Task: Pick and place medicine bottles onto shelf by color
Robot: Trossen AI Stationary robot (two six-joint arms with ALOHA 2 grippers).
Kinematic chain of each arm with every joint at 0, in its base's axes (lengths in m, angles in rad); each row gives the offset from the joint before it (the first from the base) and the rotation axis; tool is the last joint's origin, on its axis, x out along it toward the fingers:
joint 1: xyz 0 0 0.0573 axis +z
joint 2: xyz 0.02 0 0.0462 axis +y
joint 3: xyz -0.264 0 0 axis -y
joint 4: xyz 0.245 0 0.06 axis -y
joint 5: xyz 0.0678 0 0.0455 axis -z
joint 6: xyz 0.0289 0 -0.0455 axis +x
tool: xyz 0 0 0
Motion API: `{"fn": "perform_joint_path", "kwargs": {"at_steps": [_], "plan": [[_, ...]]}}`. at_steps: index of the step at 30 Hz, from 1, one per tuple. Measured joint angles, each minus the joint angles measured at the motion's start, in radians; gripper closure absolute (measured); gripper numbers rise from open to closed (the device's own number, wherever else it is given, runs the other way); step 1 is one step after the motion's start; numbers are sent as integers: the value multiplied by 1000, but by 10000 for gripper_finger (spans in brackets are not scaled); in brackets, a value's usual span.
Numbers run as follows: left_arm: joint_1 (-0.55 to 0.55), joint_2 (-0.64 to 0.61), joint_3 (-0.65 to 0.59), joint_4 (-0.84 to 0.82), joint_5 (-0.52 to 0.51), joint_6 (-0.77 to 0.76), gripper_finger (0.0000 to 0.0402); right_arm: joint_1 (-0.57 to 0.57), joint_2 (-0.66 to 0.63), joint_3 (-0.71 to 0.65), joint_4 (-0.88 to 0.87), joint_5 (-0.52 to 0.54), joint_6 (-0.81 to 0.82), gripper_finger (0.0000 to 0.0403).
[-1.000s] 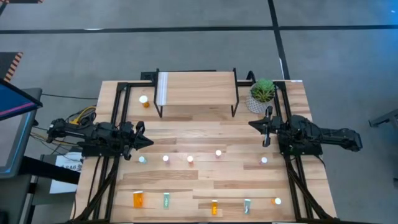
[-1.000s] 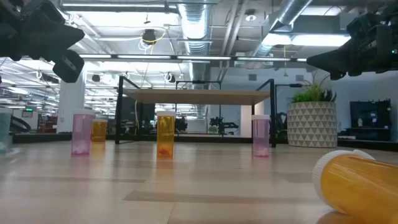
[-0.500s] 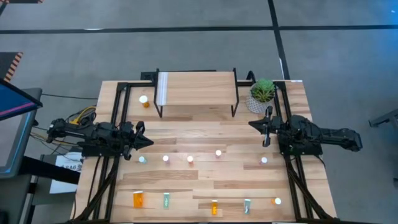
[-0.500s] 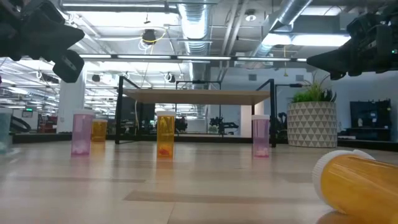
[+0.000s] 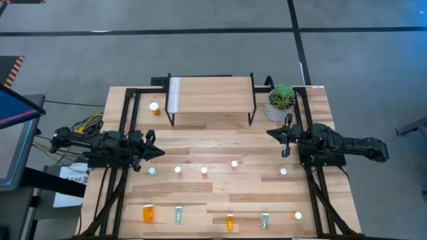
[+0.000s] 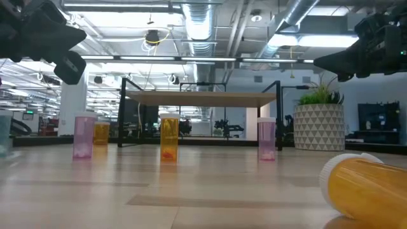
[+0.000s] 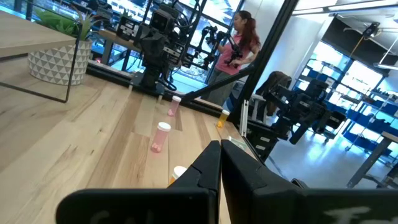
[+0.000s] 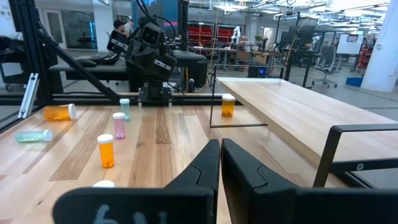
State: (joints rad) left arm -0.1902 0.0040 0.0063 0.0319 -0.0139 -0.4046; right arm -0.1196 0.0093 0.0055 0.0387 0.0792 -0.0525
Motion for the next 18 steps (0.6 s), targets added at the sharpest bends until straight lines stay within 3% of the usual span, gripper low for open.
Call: {"fn": "perform_joint_path", "kwargs": {"at_steps": [18], "plan": [[0,0,0,4,-25,-1,401,0,0,0,0,0,0,363]]}}
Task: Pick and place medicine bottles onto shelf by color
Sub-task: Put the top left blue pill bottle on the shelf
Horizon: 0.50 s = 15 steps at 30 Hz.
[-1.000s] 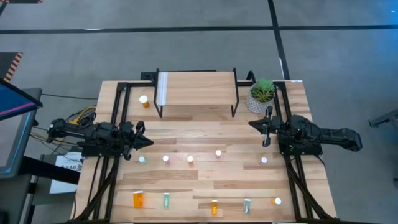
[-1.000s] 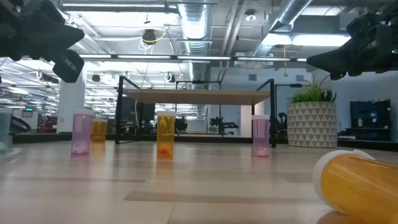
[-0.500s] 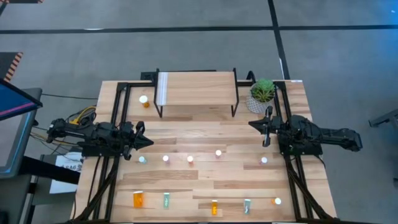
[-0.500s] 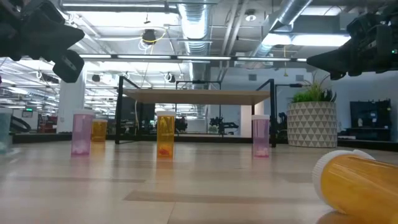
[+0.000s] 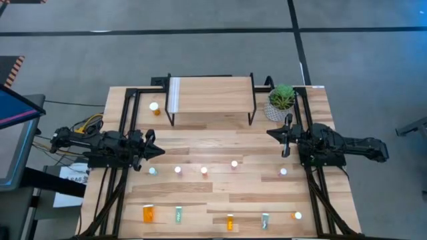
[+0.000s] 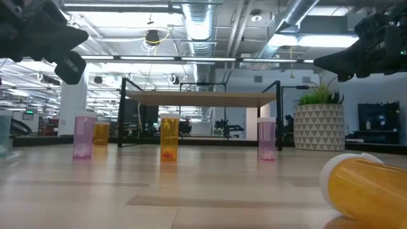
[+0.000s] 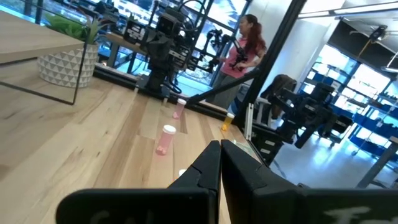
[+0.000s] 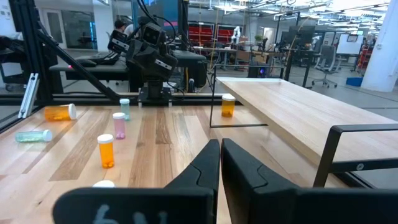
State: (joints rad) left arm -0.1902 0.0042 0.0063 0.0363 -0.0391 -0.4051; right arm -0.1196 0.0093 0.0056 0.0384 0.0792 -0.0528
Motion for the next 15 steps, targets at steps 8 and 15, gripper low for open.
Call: {"fn": "perform_joint_path", "kwargs": {"at_steps": [8,15], "plan": [[0,0,0,0,0,-1,401,0,0,0,0,0,0,363],[0,0,0,4,-1,-29,401,0,0,0,0,0,0,363]]}}
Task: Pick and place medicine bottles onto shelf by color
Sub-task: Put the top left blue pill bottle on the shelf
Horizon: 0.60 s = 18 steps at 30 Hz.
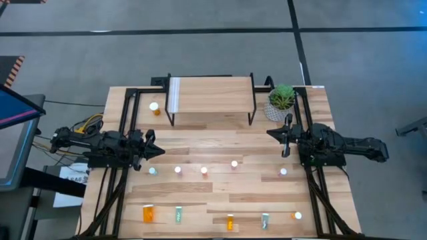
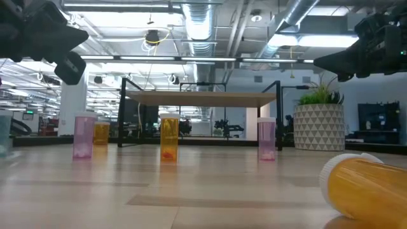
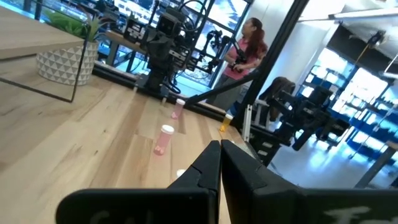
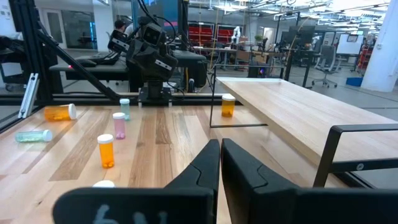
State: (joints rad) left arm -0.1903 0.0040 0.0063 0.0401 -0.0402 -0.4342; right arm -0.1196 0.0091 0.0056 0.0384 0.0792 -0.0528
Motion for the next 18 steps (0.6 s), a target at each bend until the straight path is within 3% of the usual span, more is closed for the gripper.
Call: {"fn": "perform_joint_path", "kwargs": {"at_steps": [11,18], "plan": [[0,0,0,6,-55,-28,401,0,0,0,0,0,0,363],[1,0,2,25,-167,-15,401,0,0,0,0,0,0,363]]}}
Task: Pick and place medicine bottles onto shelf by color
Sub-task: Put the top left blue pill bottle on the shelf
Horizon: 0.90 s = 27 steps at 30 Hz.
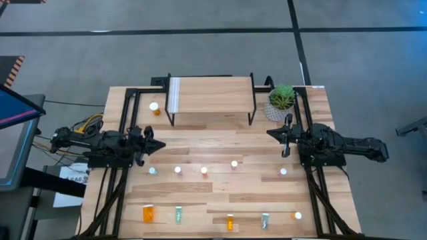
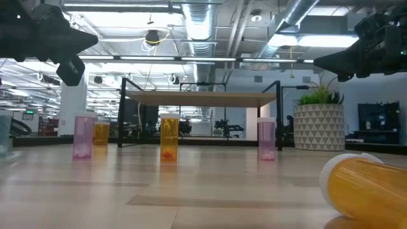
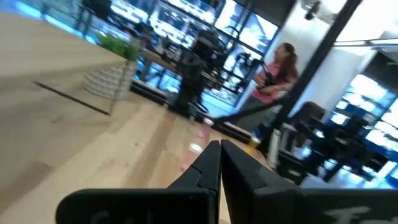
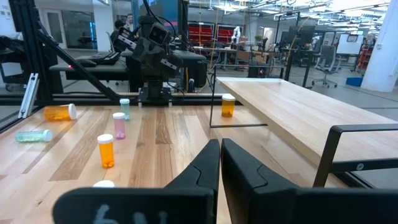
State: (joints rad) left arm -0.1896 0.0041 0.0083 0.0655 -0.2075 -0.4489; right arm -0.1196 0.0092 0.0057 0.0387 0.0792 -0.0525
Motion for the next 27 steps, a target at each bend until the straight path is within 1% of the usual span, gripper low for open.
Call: {"fn": "perform_joint_path", "kwargs": {"at_steps": [2,3,6,9,12,14,17,19,22,25,27], "plan": [[7,1,22,-41,-39,43,401,0,0,0,0,0,0,363],[11,4,47,-68,-41,54,401,0,0,0,0,0,0,363],[13,10,140,-140,-41,63,401,0,0,0,0,0,0,363],[13,58,244,-273,-49,71,401,0,0,0,0,0,0,363],[13,142,388,-391,-89,117,401,0,0,0,0,0,0,363],[13,213,486,-442,-122,153,401,0,0,0,0,0,0,363],[13,343,605,-513,-119,202,401,0,0,0,0,0,0,363],[12,432,677,-569,-107,220,401,0,0,0,0,0,0,363],[12,557,764,-718,-83,221,401,0,0,0,0,0,0,363],[11,653,822,-846,-30,194,401,0,0,0,0,0,0,363],[1,700,838,-901,4,148,401,0,0,0,0,0,0,363]]}}
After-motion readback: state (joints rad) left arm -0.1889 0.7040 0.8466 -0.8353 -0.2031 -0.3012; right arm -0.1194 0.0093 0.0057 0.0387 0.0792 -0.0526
